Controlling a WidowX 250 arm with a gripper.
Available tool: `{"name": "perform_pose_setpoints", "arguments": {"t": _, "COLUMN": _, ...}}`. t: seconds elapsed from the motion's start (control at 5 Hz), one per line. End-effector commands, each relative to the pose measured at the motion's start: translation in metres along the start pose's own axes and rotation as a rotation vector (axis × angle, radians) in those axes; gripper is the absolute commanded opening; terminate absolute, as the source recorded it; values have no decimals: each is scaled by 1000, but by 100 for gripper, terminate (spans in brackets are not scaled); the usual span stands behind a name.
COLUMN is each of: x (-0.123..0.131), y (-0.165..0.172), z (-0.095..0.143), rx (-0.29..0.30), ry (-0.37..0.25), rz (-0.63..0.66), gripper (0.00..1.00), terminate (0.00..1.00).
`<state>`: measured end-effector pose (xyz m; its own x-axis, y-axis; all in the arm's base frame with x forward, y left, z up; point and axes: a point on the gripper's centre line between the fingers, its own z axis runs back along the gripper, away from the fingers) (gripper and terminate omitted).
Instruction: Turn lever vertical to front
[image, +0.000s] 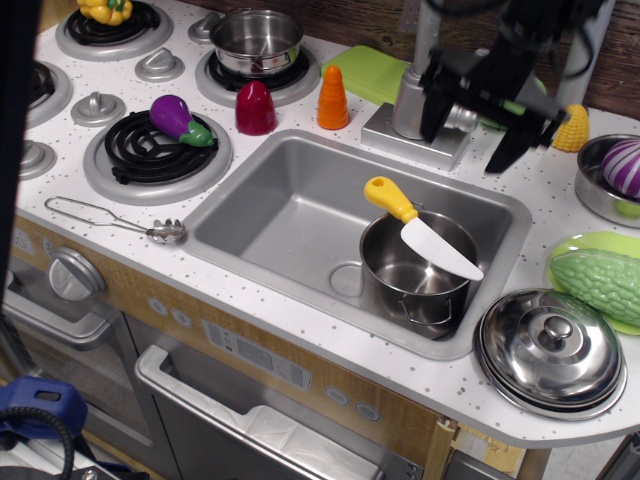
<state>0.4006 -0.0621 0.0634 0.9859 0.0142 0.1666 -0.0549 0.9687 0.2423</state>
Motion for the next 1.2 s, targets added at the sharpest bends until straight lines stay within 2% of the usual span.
{"name": "perform_pose_setpoints", "arguments": {"t": 0.0, "x": 28, "y": 12, "z": 37, "rx": -22, "ry": -186, "rz": 40, "gripper": 100, "terminate": 0}}
{"name": "perform_pose_setpoints", "arguments": {"t": 0.4, "x": 56, "y": 19, "z": 52, "rx": -56, "ry": -292, "rz": 94, "gripper": 100, "terminate": 0}}
{"name": "perform_pose_setpoints", "arguments": {"t": 0.8, "x": 77, "y": 22, "z": 45, "rx": -86, "ry": -370, "rz": 117, "gripper": 100, "terminate": 0}}
{"name": "perform_pose_setpoints", "arguments": {"t": 1.0, "x": 86, "y": 24, "z": 42, "rx": -88, "ry": -386, "rz": 109, "gripper": 100, "terminate": 0}}
